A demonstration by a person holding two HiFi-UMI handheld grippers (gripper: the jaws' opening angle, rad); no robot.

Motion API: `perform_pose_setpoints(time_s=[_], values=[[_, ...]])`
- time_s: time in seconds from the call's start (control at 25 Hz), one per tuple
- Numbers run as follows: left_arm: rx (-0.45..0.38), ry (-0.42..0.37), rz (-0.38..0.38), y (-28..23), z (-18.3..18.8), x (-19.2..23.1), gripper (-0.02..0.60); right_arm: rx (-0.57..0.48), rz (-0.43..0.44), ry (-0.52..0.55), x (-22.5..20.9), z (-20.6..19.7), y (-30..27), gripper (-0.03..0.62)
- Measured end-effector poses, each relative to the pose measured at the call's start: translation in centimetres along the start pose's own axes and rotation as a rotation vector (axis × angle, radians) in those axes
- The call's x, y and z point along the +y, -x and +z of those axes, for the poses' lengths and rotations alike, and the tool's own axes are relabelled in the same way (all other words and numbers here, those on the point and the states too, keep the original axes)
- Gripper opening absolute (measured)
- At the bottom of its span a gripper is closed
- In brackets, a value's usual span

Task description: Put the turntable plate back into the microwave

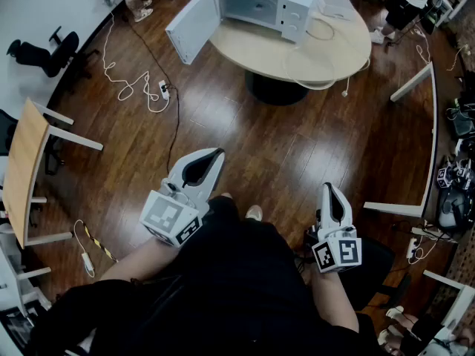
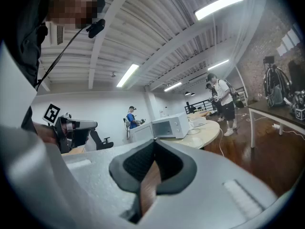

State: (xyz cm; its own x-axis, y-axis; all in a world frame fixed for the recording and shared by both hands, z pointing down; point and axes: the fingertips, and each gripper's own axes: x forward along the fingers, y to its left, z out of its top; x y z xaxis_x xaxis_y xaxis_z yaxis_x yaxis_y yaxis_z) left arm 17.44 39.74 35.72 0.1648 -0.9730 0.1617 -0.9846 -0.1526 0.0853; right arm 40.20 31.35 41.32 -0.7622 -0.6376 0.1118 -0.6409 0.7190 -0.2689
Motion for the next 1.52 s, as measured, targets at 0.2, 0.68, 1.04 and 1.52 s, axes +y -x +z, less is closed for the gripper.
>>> perform_pose_setpoints(time_s=[0.2,0.68,1.04,1.52], values=[[0.004,0.032,0.052,0.1,-0.4,2.0,0.003,0.027,0.020,0.017,0.1,-0.9,-0.7,0.000],[-0.004,0.027,0.070,-0.5,0.3,6.4,0.003,0.016,0.029,0.059,0.9,0.6,-5.0,0.000],[-0.023,0.015,-0.053,-6.3,2.1,7.0,0.003,0.015,-0.095,0.037,-1.4,0.7,-6.3,0.000],[-0.056,0.031,-0.139,-11.5,4.9,13.0,0.003,-0.005,-0.161,0.071,-0.7,2.8,-13.0,0.000]])
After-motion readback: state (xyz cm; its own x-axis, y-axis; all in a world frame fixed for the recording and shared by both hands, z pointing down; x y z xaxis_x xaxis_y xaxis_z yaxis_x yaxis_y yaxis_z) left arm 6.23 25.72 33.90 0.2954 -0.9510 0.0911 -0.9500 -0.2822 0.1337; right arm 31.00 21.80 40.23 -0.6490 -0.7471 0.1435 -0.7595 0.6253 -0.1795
